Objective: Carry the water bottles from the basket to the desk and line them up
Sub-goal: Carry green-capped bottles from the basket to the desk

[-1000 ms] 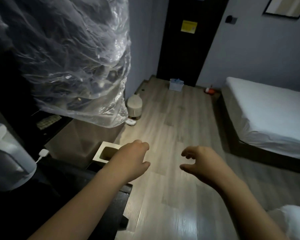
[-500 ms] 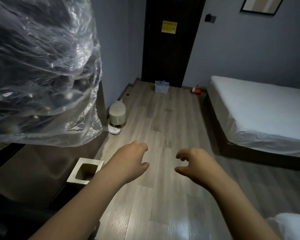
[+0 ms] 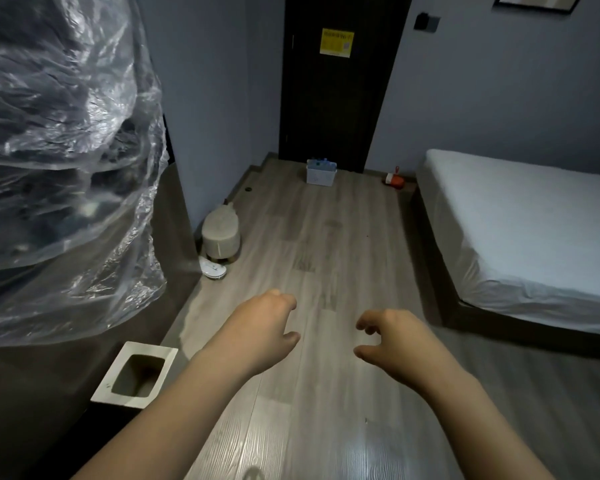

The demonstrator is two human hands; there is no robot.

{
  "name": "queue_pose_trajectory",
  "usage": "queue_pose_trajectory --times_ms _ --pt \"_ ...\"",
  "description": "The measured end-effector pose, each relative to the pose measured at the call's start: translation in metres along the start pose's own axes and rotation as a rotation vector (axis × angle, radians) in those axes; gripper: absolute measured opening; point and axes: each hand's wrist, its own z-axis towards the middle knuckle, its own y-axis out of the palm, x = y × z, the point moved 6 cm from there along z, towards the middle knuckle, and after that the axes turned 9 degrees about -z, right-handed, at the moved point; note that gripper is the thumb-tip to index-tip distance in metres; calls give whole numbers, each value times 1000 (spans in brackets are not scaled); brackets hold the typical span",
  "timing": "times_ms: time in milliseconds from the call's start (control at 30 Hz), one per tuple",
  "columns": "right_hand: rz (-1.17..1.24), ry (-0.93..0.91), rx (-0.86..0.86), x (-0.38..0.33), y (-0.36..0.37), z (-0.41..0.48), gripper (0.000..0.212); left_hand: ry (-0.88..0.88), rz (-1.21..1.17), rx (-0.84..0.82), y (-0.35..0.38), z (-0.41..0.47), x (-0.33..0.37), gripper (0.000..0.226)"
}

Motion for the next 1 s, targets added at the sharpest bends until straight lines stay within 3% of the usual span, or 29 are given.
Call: queue_pose_trajectory --times_ms 700,1000 --pt "4 49 25 29 -98 341 46 20 36 -30 -71 345 -82 37" --pt "13 17 45 76 -132 487 45 26 42 -7 -83 497 -94 38"
